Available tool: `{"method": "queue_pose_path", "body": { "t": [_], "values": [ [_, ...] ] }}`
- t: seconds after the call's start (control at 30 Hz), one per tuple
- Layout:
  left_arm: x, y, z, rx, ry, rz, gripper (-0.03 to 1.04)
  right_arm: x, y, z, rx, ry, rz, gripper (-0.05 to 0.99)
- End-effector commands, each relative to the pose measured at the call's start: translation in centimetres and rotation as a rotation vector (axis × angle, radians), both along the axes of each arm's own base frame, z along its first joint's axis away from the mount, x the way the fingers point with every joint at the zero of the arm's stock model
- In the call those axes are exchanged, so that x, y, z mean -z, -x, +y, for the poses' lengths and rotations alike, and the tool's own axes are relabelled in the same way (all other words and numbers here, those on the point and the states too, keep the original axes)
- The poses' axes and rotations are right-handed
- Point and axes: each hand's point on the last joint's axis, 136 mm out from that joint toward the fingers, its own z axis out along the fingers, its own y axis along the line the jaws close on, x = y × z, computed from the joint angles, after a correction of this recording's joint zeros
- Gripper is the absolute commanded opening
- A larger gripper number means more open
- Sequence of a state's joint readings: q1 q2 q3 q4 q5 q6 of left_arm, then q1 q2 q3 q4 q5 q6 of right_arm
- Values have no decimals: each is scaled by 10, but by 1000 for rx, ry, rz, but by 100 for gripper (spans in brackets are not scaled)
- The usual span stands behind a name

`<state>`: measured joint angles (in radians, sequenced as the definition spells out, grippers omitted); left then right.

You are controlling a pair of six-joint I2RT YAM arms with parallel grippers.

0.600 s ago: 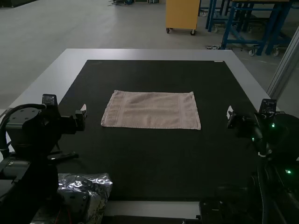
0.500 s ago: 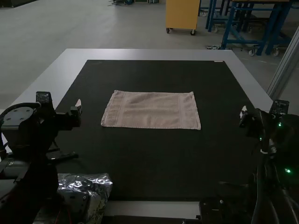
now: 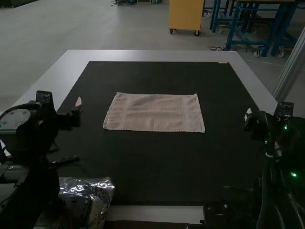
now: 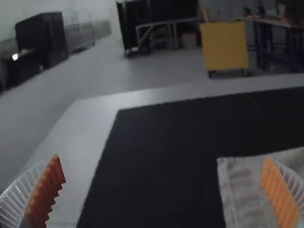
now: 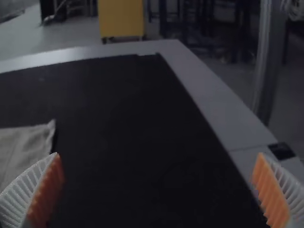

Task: Fold the towel.

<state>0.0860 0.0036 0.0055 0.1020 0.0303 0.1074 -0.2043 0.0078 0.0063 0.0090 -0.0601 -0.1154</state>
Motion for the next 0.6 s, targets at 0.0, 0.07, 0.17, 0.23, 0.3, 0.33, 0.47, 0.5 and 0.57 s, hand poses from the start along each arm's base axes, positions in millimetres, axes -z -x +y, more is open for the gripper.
{"method": "queue_pose_path", "body": {
  "t": [0.0, 0.07, 0.17, 0.23, 0.3, 0.33, 0.47, 0.5, 0.57],
  "values": [
    [-8, 1, -1, -21, -228, -28, 97, 0, -1, 3, -26, 133, 12, 91],
    [-12, 2, -1, -20, -214, -47, 97, -3, -1, 3, -26, 148, 1, 91],
    [-19, 3, 2, -43, -208, -72, 95, -12, -2, 10, -66, 133, -44, 91],
    [-20, 4, 8, -78, -205, -71, 95, -31, -2, 14, -82, 177, -115, 91],
    [-19, 4, 9, -87, -244, -65, 95, -50, 0, 15, -78, 227, -191, 91],
    [-19, 4, 10, -92, -246, -62, 95, -57, 1, 16, -80, 267, -214, 91],
    [-30, 6, 10, -100, -247, -111, 95, -63, 2, 38, -186, 408, -247, 91],
    [-41, 10, 15, -136, -245, -153, 95, -66, 2, 37, -183, 391, -258, 91],
    [-61, 17, 19, -174, -242, -226, 95, -87, 7, 37, -174, 345, -336, 91]
  ]
}}
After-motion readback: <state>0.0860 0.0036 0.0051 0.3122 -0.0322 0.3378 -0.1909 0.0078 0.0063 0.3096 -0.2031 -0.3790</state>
